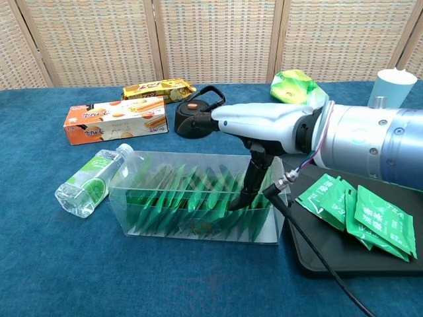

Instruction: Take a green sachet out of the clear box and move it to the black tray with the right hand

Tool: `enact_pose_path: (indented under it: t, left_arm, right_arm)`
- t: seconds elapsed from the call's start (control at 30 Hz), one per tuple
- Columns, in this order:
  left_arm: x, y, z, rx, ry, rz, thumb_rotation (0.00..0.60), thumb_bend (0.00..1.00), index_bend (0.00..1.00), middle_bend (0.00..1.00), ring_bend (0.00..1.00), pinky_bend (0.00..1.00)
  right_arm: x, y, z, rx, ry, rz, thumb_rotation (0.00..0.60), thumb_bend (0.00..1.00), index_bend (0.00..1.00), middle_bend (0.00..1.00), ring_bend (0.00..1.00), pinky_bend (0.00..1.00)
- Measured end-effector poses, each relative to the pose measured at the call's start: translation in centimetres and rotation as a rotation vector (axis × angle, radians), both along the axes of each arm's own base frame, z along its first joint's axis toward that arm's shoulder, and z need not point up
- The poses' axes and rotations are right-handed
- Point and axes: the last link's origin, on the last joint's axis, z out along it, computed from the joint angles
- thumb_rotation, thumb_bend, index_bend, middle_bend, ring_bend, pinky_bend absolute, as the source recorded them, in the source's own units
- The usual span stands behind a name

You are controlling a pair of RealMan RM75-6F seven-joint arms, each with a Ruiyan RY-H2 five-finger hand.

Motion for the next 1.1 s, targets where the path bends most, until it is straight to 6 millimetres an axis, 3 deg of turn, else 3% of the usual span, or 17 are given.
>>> enact_pose_path:
  t: [0.33, 0.43, 0.8, 1.1]
  left_arm:
    - [-0.1, 0.1, 0.0, -0.002, -0.003, 0.004, 0.600, 0.13, 0.00, 0.00, 0.00, 0.00]
    - [-0.1, 0.1, 0.0, -0.003, -0.004, 0.003, 0.600, 0.13, 0.00, 0.00, 0.00, 0.00]
    - [-0.1, 0.2, 0.0, -0.006, -0.008, 0.005, 0.600, 0.13, 0.00, 0.00, 0.00, 0.00]
    - [-0.2, 0.3, 0.1, -0.008, -0.013, 0.011, 0.600, 0.13, 0.00, 0.00, 0.00, 0.00]
  right_arm:
    - [-0.3, -0.4, -0.4, -0.031, 0.019, -0.002, 0.600, 0.55, 0.24, 0.08, 0.00, 0.02]
    - [-0.3, -0.5, -0.4, -0.041, 0.015, -0.002, 0.600, 0.60, 0.27, 0.09, 0.00, 0.02]
    - [0.8, -1.8, 1.5, -0.100, -0.059, -0.023, 0.600, 0.62, 0.30, 0.08, 0.00, 0.02]
    - [0.8, -5.2, 2.9, -0.158, -0.081, -0.125, 0.600, 0.65, 0.35, 0.06, 0.00, 0.02]
